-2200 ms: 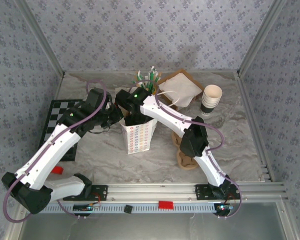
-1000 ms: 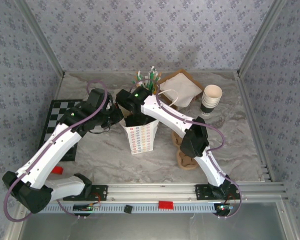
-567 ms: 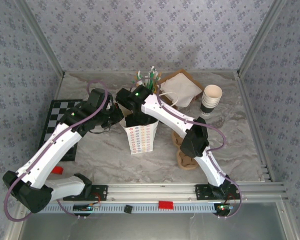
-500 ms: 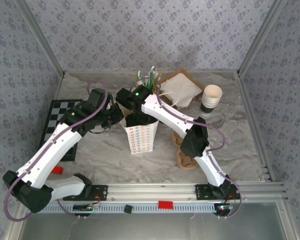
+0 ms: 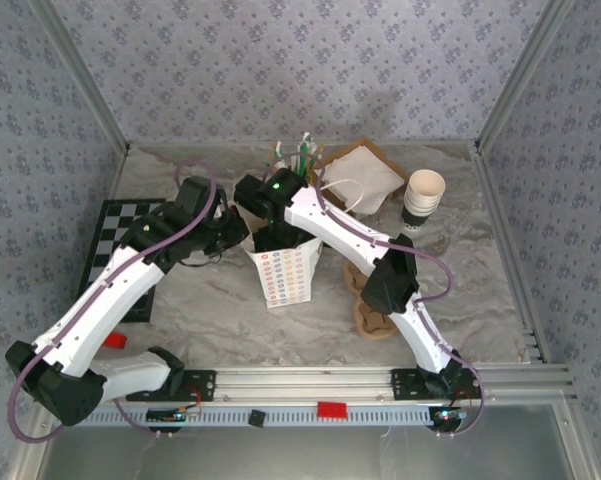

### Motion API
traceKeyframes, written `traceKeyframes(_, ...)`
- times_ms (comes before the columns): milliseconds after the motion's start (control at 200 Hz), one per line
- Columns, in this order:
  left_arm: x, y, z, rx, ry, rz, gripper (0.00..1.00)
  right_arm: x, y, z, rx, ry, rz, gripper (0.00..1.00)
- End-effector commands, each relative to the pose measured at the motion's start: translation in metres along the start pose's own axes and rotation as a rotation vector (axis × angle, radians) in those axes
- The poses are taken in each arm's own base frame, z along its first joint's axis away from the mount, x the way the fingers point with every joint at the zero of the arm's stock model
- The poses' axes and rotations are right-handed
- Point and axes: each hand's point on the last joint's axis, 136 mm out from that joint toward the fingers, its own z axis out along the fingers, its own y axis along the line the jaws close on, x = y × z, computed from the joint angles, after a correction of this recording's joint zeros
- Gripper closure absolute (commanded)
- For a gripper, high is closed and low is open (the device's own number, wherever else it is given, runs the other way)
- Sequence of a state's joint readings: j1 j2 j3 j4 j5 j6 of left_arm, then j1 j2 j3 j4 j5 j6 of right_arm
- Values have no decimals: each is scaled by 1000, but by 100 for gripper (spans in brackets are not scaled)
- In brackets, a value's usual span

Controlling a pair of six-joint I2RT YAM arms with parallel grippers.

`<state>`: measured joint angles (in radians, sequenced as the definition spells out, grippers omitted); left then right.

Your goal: Pack the takeout coffee

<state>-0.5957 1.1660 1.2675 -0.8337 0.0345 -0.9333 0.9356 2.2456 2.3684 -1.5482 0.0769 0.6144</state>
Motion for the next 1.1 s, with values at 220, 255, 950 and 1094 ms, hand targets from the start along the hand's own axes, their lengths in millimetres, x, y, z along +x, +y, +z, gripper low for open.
traceKeyframes(220, 4, 8, 6, -50, 29, 4, 100, 0, 6, -56, -104, -104, 4, 0)
traceKeyframes(255, 4, 8, 6, -50, 28, 4, 100, 0, 5, -57, -104, -106, 4, 0)
traceKeyframes(950, 6, -5, 8, -30, 47, 29, 100, 0, 12, -54, -131, -98, 3, 17)
traceKeyframes(1094, 7, -2, 8, -40, 48, 30, 100, 0, 10, -52, -121, -93, 5, 16)
